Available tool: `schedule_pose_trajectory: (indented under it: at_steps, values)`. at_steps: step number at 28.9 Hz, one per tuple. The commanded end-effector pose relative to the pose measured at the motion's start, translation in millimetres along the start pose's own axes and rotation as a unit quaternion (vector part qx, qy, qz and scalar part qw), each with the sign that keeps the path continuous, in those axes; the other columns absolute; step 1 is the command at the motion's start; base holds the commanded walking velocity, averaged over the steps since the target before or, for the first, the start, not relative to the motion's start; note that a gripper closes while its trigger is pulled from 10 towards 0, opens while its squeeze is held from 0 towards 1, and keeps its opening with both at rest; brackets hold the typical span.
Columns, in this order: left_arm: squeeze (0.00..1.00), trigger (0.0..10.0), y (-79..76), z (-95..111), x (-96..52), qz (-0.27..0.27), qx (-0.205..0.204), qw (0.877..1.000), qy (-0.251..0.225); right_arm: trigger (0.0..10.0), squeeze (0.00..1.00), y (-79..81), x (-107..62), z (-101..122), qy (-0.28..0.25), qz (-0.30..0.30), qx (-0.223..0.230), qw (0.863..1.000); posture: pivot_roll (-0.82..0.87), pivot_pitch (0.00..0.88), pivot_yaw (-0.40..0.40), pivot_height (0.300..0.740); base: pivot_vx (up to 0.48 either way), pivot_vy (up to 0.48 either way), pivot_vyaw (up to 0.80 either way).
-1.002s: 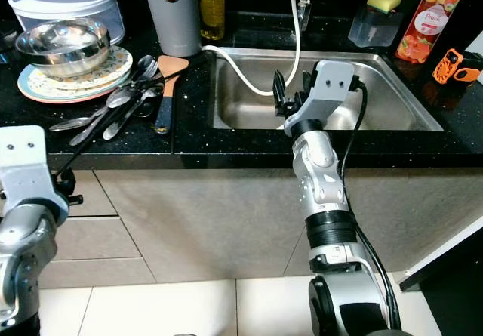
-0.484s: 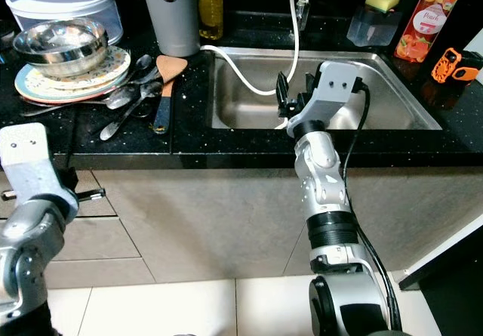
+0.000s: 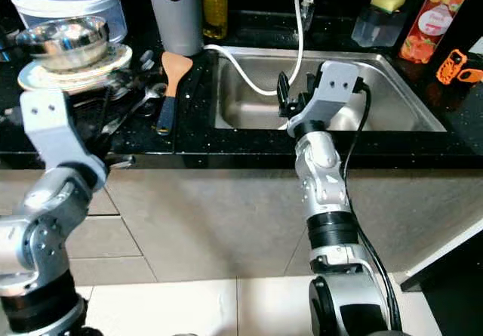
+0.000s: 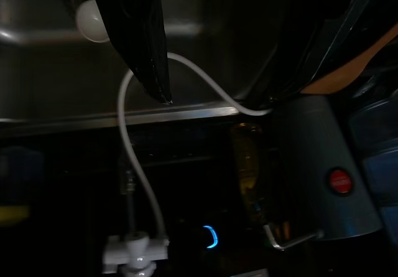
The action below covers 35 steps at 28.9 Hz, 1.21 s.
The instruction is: Kitchen organization
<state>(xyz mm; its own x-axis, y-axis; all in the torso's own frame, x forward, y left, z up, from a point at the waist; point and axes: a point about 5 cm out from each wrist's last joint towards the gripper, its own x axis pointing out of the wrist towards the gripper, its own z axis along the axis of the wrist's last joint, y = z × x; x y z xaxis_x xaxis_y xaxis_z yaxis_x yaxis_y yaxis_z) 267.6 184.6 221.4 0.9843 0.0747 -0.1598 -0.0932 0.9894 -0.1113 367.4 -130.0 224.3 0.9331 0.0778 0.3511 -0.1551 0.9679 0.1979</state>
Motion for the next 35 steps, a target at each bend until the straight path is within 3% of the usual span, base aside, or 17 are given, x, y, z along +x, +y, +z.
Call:
schedule_pose_trajectory:
  at_steps: [1, 8, 15, 21, 25, 27, 28, 29, 30, 31, 33, 34, 35]
  values:
    - [0.0, 10.0, -12.3, -16, -0.9, -0.03, -0.002, 0.999, 0.032, 10.0, 0.0, -3.7, -0.7, 2, 0.0, -0.007, 0.001, 1.0, 0.23, 0.0, -0.057, 0.74, 0.0, 0.0, 0.0]
    - [0.0, 10.0, -22.5, -32, -0.7, -0.041, -0.006, 0.997, 0.064, 10.0, 0.0, -5.6, -1.7, 2, 0.0, -0.01, -0.001, 1.0, 0.23, 0.0, -0.058, 0.74, 0.0, 0.0, 0.0]
    - [0.0, 10.0, -18.2, -16, 7.0, -0.031, 0.021, 0.999, 0.022, 10.0, 0.0, -2.2, -0.1, 2, -0.001, -0.004, 0.001, 1.0, 0.23, 0.0, -0.062, 0.74, 0.0, 0.0, 0.0]
    - [0.0, 10.0, -28.1, 1, 8.4, -0.065, 0.053, 0.996, -0.03, 10.0, 0.0, 0.1, 0.2, 3, -0.002, 0.001, 0.002, 1.0, 0.22, 0.0, -0.068, 0.74, 0.0, 0.0, 0.0]
    - [0.0, 10.0, -38.3, 7, 26.3, -0.097, 0.064, 0.993, -0.026, 10.0, 0.0, 6.0, 0.8, 2, 0.001, 0.015, 0.004, 1.0, 0.22, 0.0, -0.071, 0.74, 0.0, 0.0, 0.0]
    - [0.0, 10.0, -41.5, 6, 45.7, -0.101, 0.105, 0.989, -0.015, 10.0, 0.0, 17.1, 1.6, -1, 0.016, 0.047, 0.0, 0.999, 0.21, 0.0, -0.073, 0.74, 0.0, 0.0, 0.0]
    - [0.0, 10.0, -43.2, 6, 58.7, -0.1, 0.141, 0.985, -0.018, 10.0, 0.0, 26.1, 1.0, -5, 0.038, 0.074, 0.03, 0.996, 0.2, 0.0, -0.071, 0.74, 0.0, 0.0, 0.0]
    - [0.0, 10.0, -43.2, 6, 58.7, -0.1, 0.141, 0.985, -0.018, 10.0, 0.0, 26.1, 1.0, -5, 0.038, 0.074, 0.03, 0.996, 0.2, 0.0, -0.071, 0.74, 0.0, 0.0, 0.0]
    - [0.0, 10.0, -43.7, 7, 67.9, -0.096, 0.177, 0.979, -0.026, 10.0, 0.0, 33.7, 0.0, -8, 0.06, 0.097, 0.055, 0.992, 0.19, 0.0, -0.068, 0.74, 0.0, 0.0, 0.0]
    - [0.0, 10.0, -45.1, 9, 81.1, -0.084, 0.263, 0.96, -0.051, 10.0, 0.0, 44.9, -3.2, -15, 0.094, 0.129, 0.1, 0.982, 0.18, 0.0, -0.063, 0.74, 0.0, 0.0, 0.0]
    - [0.0, 10.0, -45.1, 9, 81.1, -0.084, 0.263, 0.96, -0.051, 10.0, 0.0, 44.9, -3.2, -15, 0.094, 0.129, 0.1, 0.982, 0.18, 0.0, -0.063, 0.74, 0.0, 0.0, 0.0]
    - [0.0, 10.0, -45.3, 10, 83.0, -0.082, 0.282, 0.954, -0.057, 10.0, 0.0, 46.5, -3.8, -16, 0.099, 0.133, 0.105, 0.98, 0.18, 0.0, -0.063, 0.74, 0.0, 0.0, 0.0]
    - [0.0, 10.0, -49.5, 13, 85.0, -0.089, 0.317, 0.941, -0.08, 10.0, 0.0, 51.7, -6.5, -18, 0.118, 0.145, 0.143, 0.972, 0.17, 0.0, -0.055, 0.74, 0.0, 0.0, 0.0]
